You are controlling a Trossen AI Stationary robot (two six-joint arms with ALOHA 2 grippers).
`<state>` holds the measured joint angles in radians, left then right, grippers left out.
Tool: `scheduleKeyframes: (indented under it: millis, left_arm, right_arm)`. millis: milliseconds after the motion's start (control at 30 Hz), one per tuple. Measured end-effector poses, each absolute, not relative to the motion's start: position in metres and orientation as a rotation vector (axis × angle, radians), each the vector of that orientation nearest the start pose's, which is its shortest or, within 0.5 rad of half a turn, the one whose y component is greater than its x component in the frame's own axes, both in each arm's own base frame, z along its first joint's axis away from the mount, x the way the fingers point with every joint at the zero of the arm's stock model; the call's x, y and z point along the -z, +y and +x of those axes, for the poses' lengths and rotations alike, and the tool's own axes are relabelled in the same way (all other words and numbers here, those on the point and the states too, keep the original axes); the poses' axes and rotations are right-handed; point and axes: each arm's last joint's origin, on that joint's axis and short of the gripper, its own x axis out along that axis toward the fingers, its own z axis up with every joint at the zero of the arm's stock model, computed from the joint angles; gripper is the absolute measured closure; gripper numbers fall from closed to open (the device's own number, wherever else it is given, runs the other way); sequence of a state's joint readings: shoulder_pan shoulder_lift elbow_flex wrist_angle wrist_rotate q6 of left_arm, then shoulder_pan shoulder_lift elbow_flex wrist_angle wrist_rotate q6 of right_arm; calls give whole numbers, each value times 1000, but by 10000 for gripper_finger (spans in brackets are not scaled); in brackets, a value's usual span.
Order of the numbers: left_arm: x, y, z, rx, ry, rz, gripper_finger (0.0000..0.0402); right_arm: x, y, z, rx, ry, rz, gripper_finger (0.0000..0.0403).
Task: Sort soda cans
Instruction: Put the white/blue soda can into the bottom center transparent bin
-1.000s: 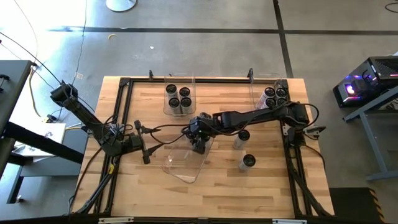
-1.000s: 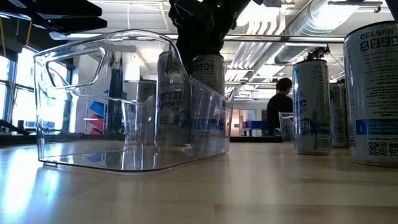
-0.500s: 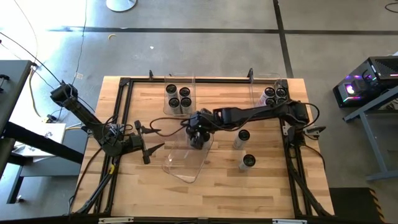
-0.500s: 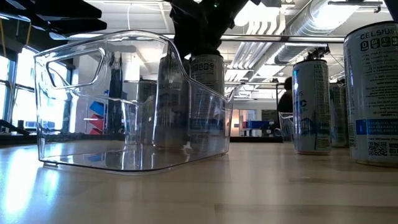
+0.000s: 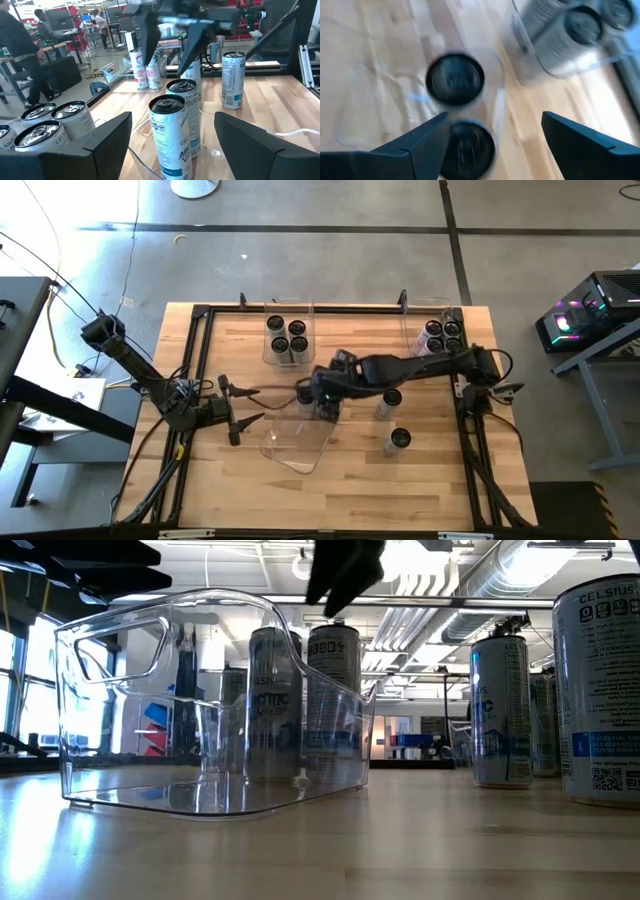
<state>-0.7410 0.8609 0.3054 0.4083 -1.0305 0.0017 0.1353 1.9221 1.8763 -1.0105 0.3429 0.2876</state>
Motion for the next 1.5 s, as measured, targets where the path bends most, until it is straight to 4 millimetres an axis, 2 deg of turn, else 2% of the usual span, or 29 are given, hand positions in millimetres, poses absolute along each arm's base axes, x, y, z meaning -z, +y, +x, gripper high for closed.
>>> scheduleKeyframes:
  millis: [233,367,467,567,700,833,967,1100,1300,1500]
  left_arm:
    - [-213,-96,142,-283,92,97,124]
    - [-213,-96,142,-283,91,89,124]
    - [-213,-96,142,-283,91,89,124]
    - [-213,-96,142,-283,91,90,124]
    - [-213,-96,142,-283,94,94,124]
    - [-212,-96,142,-284,98,99,124]
    - [-212,-96,142,-284,101,103,124]
    - [-212,-96,142,-286,103,105,124]
    - [-212,-93,144,-304,103,97,124]
    - [-211,-93,144,-306,103,90,124]
  right_arm:
    - [-330,91,361,590,1099,-105,95]
    - [-332,115,330,726,1094,-44,95]
    - [-335,130,309,700,1054,24,95]
    - [-338,134,281,744,1021,104,95]
    - [-334,126,246,810,940,214,95]
    - [-319,114,221,857,853,314,95]
    - [-300,103,212,875,834,406,95]
    - [-288,92,217,825,903,486,95]
    - [-285,76,233,769,931,443,95]
    - [-284,65,234,774,1006,474,95]
